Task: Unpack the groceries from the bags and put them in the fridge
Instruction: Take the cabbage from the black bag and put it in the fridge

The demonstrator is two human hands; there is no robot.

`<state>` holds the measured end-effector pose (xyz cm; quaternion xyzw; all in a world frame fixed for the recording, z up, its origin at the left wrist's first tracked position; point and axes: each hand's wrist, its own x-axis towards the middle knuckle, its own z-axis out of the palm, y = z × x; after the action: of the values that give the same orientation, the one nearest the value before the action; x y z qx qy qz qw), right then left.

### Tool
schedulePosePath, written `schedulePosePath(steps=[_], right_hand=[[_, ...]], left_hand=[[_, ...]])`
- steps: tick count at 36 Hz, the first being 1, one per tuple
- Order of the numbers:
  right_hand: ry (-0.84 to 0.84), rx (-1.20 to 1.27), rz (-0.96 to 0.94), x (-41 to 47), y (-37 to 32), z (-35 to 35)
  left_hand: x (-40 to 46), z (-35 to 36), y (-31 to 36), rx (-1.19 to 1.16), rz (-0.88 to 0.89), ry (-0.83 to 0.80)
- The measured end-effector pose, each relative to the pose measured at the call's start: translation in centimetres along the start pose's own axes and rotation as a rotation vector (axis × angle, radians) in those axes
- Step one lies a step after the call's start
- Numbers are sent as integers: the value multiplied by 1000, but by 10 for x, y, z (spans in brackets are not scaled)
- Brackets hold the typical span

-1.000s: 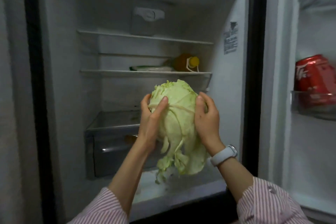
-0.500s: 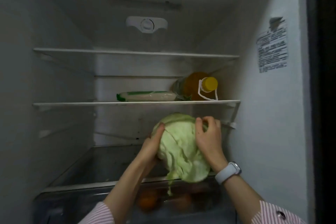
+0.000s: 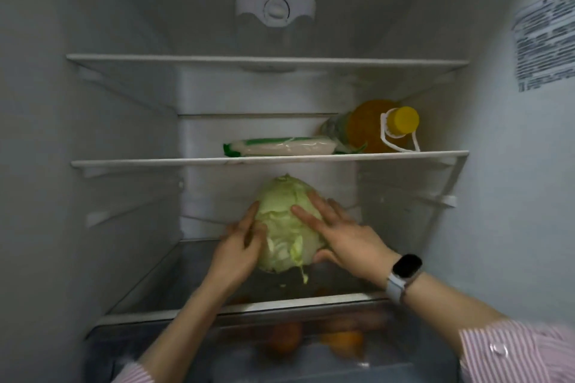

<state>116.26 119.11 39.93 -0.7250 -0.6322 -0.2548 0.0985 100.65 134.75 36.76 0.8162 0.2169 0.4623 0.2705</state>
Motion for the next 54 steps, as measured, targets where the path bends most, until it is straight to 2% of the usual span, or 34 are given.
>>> schedulePosePath(steps=[3, 5, 9, 11, 14, 17, 20, 24, 31, 34, 38, 41, 48, 52, 54], right_hand=[[4, -149, 21, 20, 15, -3], [-25, -138, 77, 31, 25, 4], [-155, 69, 271, 42, 26, 8], [-180, 140, 351, 43, 21, 4], [-74, 374, 456, 38, 22, 6], [181, 586, 561, 20, 30, 11], [257, 544, 511, -6, 23, 7], [132, 403, 384, -36, 4, 19], [-45, 277, 390, -56, -2, 21], [-71, 245, 406, -57, -12, 15], [-33, 284, 415, -71, -27, 6], [68, 308, 375, -90, -42, -3], [315, 427, 317, -171, -102, -7], [248, 471, 239, -245, -152, 19], [211, 443, 166, -285, -178, 32]], left_hand=[[-3, 6, -3, 196, 118, -136], [-5, 13, 1, 314, 156, -212], [11, 22, 18, 453, 22, -310], [20, 21, 30, 403, 1, -338], [20, 21, 34, 213, 80, -335], [8, 26, 27, 238, 141, -375], [3, 32, 25, 282, 192, -382], [3, 38, 34, 288, 237, -403], [-4, 46, 31, 366, 171, -424], [-10, 36, 21, 433, 120, -438], [-30, 14, 25, 486, 68, -393], [-61, -5, 33, 522, 38, -329], [-195, -27, 74, 546, 85, 28], [-301, -23, 72, 595, 89, 104], [-361, -24, 67, 649, 28, 90]])
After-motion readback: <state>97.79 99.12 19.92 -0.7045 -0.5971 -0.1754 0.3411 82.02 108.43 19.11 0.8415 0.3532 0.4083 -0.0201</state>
